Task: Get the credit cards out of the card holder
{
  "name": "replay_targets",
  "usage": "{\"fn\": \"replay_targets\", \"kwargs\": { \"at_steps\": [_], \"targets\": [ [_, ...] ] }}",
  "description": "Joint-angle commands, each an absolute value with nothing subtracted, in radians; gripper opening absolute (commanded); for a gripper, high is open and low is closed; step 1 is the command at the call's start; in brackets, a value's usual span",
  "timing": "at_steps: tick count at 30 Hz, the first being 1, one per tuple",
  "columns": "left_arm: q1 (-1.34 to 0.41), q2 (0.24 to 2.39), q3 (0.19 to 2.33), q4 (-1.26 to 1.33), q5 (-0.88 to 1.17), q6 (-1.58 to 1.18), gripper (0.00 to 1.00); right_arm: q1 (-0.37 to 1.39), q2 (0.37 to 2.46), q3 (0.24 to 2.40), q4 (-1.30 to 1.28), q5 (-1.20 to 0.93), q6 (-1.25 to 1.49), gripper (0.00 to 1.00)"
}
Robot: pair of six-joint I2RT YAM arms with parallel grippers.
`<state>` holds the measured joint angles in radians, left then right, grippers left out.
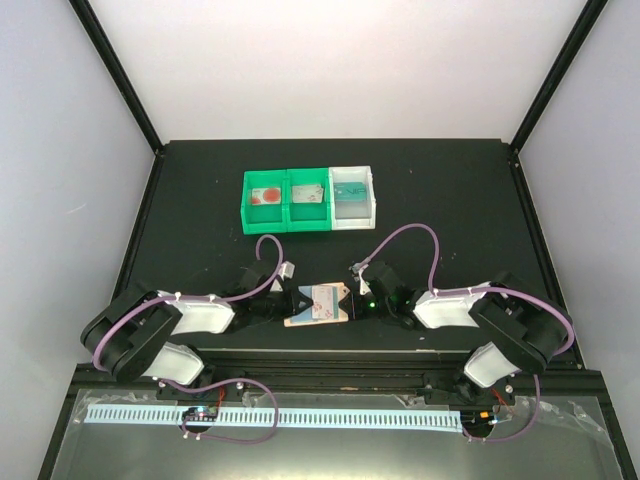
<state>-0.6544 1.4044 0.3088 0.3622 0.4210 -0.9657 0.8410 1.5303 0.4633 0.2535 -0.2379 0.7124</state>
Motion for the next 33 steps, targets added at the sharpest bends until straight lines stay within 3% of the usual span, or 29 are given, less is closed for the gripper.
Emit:
{"fn": "replay_targets", "kwargs": {
  "at_steps": [1,9,19,33],
  "targets": [
    [-0.637,1.376,0.298,0.333,0.434,-0.932,0.02,0.831,1.535,0.43,0.129,-0.161,0.696,0.05],
    [-0.637,1.358,0.26,0.43,0.478,-0.986,0.02,0.831,1.478,0.445,0.104,-0.193,0.694,0.05],
    [-0.638,1.397,0.224,0.503,0.493,-1.004,0.02,0.833,1.307,0.447,0.117,-0.236,0.718,0.13],
    [-0.637,1.408,0.232,0.503,0.511,-0.994,0.02,0.844,1.475,0.548,0.167,-0.276,0.72,0.17]
  ]
}}
